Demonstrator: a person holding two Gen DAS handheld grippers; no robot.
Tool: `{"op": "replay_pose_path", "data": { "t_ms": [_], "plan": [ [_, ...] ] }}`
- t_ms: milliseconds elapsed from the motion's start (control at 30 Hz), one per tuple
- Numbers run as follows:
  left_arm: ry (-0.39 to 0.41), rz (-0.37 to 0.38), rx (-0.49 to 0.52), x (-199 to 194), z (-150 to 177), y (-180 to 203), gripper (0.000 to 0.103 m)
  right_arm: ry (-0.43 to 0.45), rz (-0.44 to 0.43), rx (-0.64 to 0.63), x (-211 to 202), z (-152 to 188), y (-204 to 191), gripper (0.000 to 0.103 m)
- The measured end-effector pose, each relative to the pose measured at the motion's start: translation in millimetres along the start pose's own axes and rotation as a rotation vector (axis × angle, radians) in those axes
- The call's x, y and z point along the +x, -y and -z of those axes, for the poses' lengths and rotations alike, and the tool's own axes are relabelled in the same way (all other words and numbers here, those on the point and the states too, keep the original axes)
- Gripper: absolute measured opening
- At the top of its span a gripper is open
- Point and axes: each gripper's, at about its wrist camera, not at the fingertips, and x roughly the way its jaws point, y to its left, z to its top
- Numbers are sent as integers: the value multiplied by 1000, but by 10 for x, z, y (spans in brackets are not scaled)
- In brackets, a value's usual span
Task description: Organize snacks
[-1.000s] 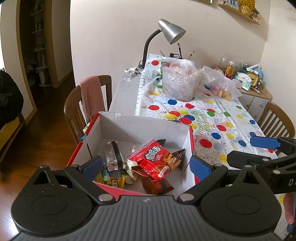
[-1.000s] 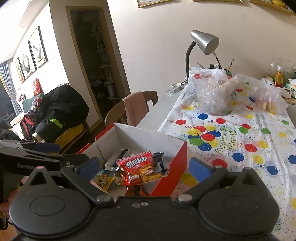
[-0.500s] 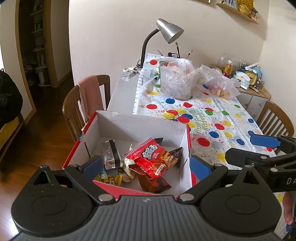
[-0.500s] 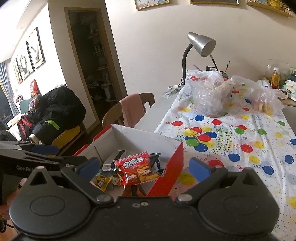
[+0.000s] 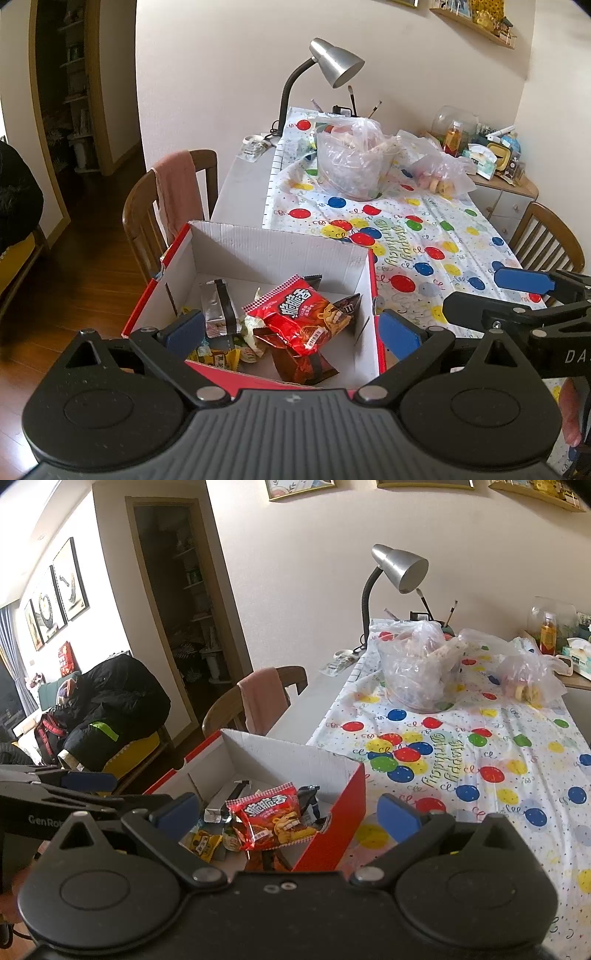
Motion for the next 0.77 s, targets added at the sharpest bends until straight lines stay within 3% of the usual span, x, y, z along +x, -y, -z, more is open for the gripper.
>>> {"op": "replay_pose_path", "data": {
  "t_ms": [767],
  "plan": [
    [-26, -3, -14, 48, 48, 14, 101, -18, 14, 34, 9, 51, 30, 103]
  ]
}}
